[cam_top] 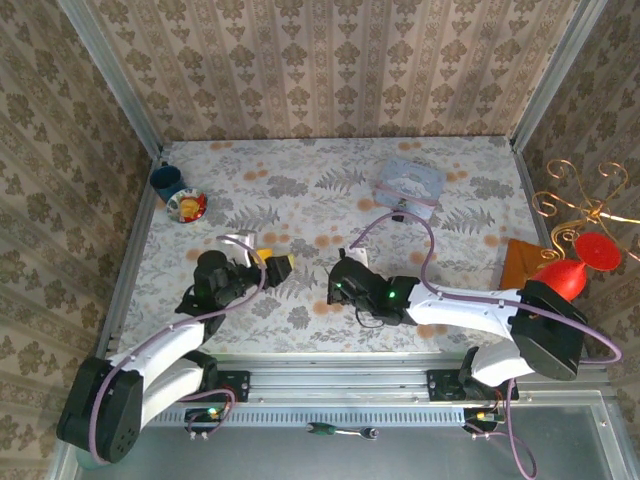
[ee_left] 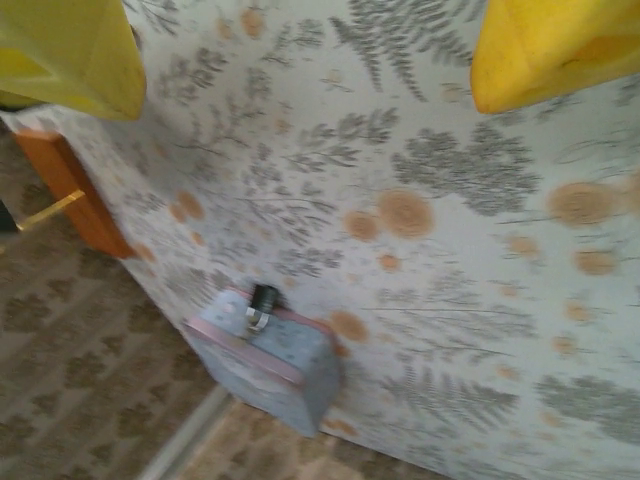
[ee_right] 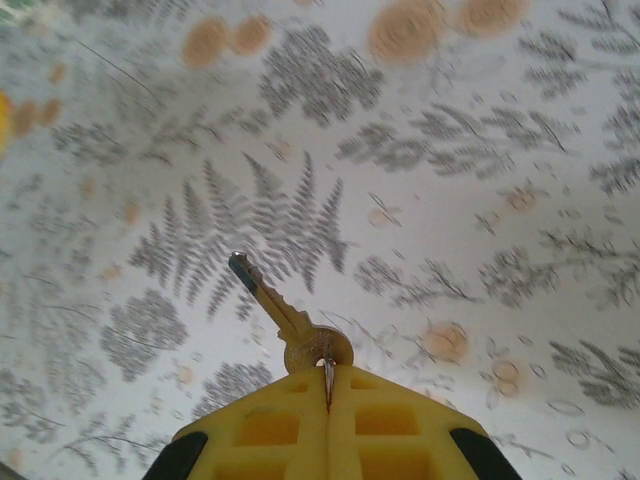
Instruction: Unlock the padlock with the key
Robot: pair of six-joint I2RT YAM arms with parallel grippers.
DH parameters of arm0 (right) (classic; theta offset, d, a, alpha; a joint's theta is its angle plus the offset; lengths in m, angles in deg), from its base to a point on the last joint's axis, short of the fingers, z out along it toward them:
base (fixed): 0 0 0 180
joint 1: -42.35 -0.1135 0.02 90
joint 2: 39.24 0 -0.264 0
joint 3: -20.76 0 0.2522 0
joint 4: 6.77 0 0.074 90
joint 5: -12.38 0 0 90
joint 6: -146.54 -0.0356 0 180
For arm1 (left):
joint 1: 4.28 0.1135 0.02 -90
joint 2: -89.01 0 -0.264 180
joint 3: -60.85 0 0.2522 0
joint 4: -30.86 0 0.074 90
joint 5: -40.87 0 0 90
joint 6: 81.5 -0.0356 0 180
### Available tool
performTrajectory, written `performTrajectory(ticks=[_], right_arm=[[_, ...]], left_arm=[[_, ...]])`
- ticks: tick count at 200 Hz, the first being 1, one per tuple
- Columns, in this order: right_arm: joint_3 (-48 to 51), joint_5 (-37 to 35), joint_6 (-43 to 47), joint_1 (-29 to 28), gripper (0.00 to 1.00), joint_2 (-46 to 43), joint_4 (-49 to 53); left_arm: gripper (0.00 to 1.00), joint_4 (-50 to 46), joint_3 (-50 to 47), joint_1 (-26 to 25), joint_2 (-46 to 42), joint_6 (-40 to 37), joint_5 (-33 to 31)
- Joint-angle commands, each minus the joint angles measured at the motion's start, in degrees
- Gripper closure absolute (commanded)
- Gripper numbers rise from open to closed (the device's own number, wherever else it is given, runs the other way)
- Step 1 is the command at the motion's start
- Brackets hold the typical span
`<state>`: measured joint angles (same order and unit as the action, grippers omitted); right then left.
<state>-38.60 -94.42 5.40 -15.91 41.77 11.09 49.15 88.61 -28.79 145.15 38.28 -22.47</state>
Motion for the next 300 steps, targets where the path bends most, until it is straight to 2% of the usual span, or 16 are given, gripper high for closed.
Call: performTrajectory(ticks=[1,13,27,36,53,146,265,300], right_arm=[[0.6,-2.2,3.2,0.2,1.0,-2.2,-5.2],[0.7,-1.9,4.0,0.1,1.0,-2.7,-6.2],[0.5,-1.4,4.5,0.1,1.0,-2.5,-6.8],[0.4,-1.0,4.8,0.0,1.0,-2.4,-7.3],[0.8,-0.1,5.2,-0.3,1.0,-2.3,-9.3],[-0.5,1.5,6.6,-1.9,1.0,0.2,-11.6],[-1.2,0.1,6.4,-3.0,1.0,1.3,-11.6],[-1.1,-0.5,6.5,-3.1,1.0,1.2,-11.7]], left_arm=[[0.16,6.4,1.3,-2.2,2.1,-1.0,7.4],[0.2,7.9,2.0,-4.0,3.5,-1.0,9.7],[0.3,8.6,3.0,-5.0,4.8,-1.1,13.7],[0.37,9.0,3.5,-5.3,5.5,-1.0,15.0],[0.42,9.4,3.9,-5.9,6.3,-1.0,15.9],[0.51,9.9,5.1,-7.0,8.2,1.5,15.0],[0.76,4.3,6.5,-6.7,8.1,0.8,11.4],[0.77,3.2,7.0,-6.7,8.5,0.6,11.0]])
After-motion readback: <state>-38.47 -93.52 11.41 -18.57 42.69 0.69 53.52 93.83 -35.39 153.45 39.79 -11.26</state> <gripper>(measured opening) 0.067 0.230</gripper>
